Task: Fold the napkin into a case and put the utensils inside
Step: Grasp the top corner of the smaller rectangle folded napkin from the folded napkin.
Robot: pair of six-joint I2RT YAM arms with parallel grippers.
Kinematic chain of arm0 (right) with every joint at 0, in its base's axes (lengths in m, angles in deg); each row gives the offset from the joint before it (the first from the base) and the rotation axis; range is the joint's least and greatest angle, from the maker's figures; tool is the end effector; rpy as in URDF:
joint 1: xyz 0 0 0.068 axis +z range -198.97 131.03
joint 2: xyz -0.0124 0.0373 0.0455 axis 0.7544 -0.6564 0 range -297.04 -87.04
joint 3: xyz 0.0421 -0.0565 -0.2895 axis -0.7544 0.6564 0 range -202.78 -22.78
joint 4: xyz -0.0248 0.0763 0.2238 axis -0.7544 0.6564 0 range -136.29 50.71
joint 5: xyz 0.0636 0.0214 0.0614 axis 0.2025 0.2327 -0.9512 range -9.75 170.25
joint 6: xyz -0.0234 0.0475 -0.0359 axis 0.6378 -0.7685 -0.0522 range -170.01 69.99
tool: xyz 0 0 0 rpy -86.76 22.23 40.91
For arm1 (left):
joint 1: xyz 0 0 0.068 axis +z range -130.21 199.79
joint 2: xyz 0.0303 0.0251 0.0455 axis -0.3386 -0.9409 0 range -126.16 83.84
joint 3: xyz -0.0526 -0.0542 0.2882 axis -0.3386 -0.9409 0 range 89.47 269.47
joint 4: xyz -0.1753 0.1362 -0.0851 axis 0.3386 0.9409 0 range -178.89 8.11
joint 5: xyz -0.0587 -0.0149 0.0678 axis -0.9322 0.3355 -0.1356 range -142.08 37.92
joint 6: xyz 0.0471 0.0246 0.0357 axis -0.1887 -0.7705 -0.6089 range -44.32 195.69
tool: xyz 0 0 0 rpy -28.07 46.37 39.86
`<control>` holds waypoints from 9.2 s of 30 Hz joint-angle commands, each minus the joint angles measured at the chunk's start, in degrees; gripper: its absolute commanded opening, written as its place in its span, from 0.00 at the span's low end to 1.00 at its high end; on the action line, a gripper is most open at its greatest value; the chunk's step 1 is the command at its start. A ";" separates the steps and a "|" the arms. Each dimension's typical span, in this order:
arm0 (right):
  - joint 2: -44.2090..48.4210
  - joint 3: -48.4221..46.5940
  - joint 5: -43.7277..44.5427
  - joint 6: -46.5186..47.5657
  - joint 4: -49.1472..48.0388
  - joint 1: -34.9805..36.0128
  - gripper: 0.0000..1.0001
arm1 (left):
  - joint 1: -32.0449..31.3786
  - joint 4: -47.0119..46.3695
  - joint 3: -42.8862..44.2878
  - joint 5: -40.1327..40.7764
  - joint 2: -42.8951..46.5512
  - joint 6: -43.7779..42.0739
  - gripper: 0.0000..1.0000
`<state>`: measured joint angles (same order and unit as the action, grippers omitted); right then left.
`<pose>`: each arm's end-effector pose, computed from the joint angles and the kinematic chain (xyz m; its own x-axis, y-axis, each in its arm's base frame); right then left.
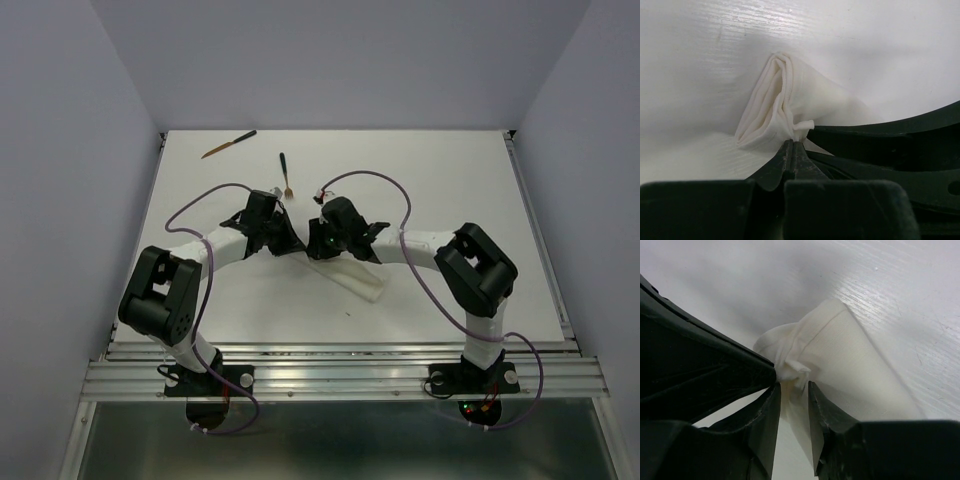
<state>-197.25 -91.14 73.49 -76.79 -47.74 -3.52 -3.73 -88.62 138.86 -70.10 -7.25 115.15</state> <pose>0.2889 0.3016 0.2040 -0.7531 -0.1274 -0.6454 -0.4831 0.7731 0.4111 0.2867 -0.1416 0.2210 -0.8487 -0.2898 -0.4424 0.0660 0.7720 -0.6322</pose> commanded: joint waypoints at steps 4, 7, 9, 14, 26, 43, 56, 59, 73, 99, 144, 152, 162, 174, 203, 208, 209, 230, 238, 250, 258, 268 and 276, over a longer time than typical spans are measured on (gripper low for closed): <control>3.86 0.15 1.14 -1.25 -0.39 0.25 0.39 | 0.24 -0.36 2.65 -2.10 -0.14 -3.25 0.00; 5.09 0.77 2.63 -2.30 -0.57 0.25 0.41 | 0.24 -0.36 2.65 -2.19 -0.05 -3.60 0.00; 5.97 1.55 3.95 -3.09 -1.53 -0.28 0.39 | 0.24 -0.36 2.56 -2.28 -0.05 -3.78 0.00; 8.78 4.98 6.50 -6.60 -5.22 -0.89 0.36 | 0.33 -0.36 2.73 -2.37 -0.67 -4.13 0.00; 7.21 6.31 6.69 -15.22 -6.19 -6.34 0.14 | 0.33 1.13 3.00 -2.81 -1.20 -4.39 0.00; 0.44 0.51 -8.26 -11.36 -7.95 -6.34 0.06 | 0.41 2.19 3.44 -3.16 0.03 -5.10 0.00; -1.93 -1.51 -15.47 -9.96 -10.15 -6.34 0.03 | 0.59 1.84 2.73 -3.51 0.56 -5.54 0.00; -2.28 -2.13 -16.43 -9.43 -9.71 -5.82 0.02 | 0.68 1.75 2.73 -3.51 0.47 -5.45 0.00; -5.80 -2.66 -16.62 -9.07 -8.92 -3.97 0.02 | 0.68 1.57 2.91 -3.78 0.56 -5.27 0.00; -2.20 -0.02 -10.74 -9.34 -9.01 -3.97 0.07 | 1.12 0.17 0.54 -4.57 0.47 -5.36 0.00; -2.20 -0.20 -5.63 -4.86 -2.24 -3.44 0.08 | 1.20 -2.21 -1.13 -5.97 0.12 -6.50 0.00; -0.18 -0.90 -2.82 -5.29 -2.24 -3.44 0.08 | 1.29 -2.38 -1.22 -6.32 -0.14 -6.59 0.00; 0.70 -1.60 -3.08 -5.91 -2.24 -3.44 0.08 | 1.56 -2.56 -1.31 -6.68 -0.67 -7.03 0.00; -0.53 3.49 -6.16 -5.48 -3.29 -3.44 0.08 | 1.82 -3.44 -1.92 -6.85 -1.20 -7.21 0.00; 0.79 -1.95 -9.05 -4.59 -3.47 -3.44 0.08 | 1.82 -3.61 -1.57 -7.20 -1.20 -6.86 0.00; -0.79 -1.43 -10.90 -5.38 -3.73 -3.44 0.08 | 1.91 -3.53 -1.14 -7.29 -1.20 -6.94 0.00; -1.05 -1.08 -11.68 -5.47 -4.08 -3.44 0.08 | 1.82 -3.35 -1.05 -7.29 -1.20 -6.94 0.00; -9.49 -3.36 -11.62 -8.72 -2.87 -1.86 0.06 | 1.91 -3.09 0.71 -8.87 -1.20 -6.86 0.00; -12.04 -5.21 -4.22 -9.51 3.82 -1.86 0.06 | 1.73 -3.09 0.45 -10.36 -0.23 -6.59 0.00; -9.67 -3.54 0.44 -7.76 5.06 -1.86 0.07 | 2.35 -10.55 -2.71 -13.79 0.91 -3.87 0.00; -8.97 -3.62 0.09 -7.23 4.71 -1.86 0.06 | 2.70 -17.15 -6.32 -15.99 3.11 -2.37 0.00; -3.79 -3.19 -3.26 -9.25 1.90 -1.86 0.08 | 3.14 -14.78 -7.90 -13.62 3.72 -3.51 0.00; 0.61 -1.26 -0.45 -11.36 -2.06 -1.86 0.10 | 3.58 -14.33 -7.73 -13.27 3.55 -4.22 0.00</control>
<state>-200.49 -93.17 70.43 -87.37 -47.79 -5.79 -0.33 -100.92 131.30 -81.71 -6.07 111.69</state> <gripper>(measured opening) 0.096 0.018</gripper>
